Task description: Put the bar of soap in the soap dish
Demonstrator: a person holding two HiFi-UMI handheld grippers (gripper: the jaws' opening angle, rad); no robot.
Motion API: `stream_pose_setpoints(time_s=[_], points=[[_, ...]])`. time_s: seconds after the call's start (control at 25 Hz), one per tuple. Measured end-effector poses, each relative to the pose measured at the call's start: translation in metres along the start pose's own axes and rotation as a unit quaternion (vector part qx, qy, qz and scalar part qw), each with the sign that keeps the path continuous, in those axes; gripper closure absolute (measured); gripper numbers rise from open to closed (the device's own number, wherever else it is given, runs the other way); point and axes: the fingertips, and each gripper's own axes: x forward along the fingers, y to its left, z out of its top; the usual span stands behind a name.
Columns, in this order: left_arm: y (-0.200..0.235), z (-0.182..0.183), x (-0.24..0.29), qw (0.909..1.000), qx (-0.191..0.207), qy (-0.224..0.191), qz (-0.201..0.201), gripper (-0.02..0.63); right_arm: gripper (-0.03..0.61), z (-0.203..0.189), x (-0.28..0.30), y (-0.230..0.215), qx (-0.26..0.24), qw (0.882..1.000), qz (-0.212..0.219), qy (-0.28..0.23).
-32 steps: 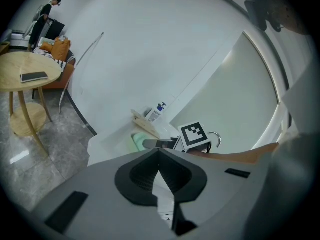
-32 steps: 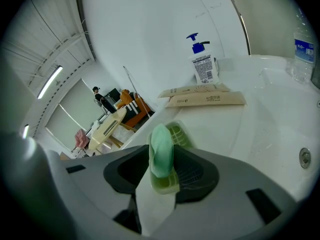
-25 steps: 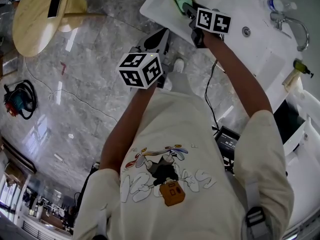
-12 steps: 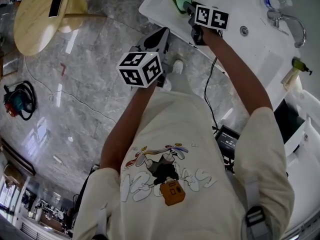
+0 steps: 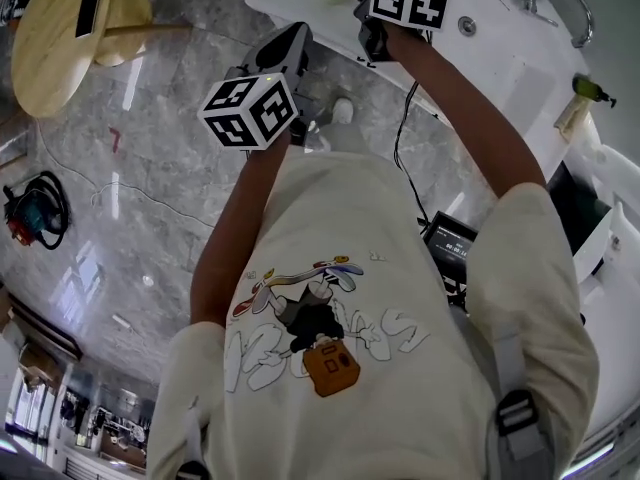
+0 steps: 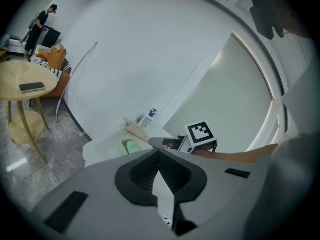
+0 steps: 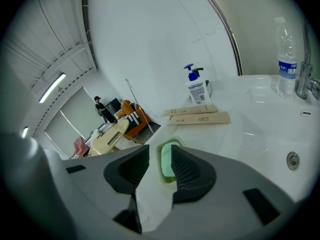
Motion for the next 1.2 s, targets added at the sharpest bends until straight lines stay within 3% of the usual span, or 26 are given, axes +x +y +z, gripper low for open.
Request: stream_pose_setpoints(time_s=[0.32,0.76,0.92,1.2], points=[[-0.016,0.007,-0.009,0.9999,0.009,-0.008,-0.011,0.606,0.439,0.018,-0.058,0.044,0.015,0.997,0.075,-0.031],[-0.056,0.031,-0.036,0.9982,0.016,-0.039,-0.043,0.606,0.457,0.035,-0.143,0.114,0.007,0.982,0.175,-0.075],[-0.074,0.05,-0.05,0.9955,0.044,-0.06,-0.059,0.606,0.462,0.045,-0.165,0.147,-0.028,0.973,0.205,-0.099],[-0.104,0.062,-0.067,0.9933,0.059,-0.067,-0.073,0.606,0.48,0.057,-0.218,0.184,-0.094,0.957,0.234,-0.141]])
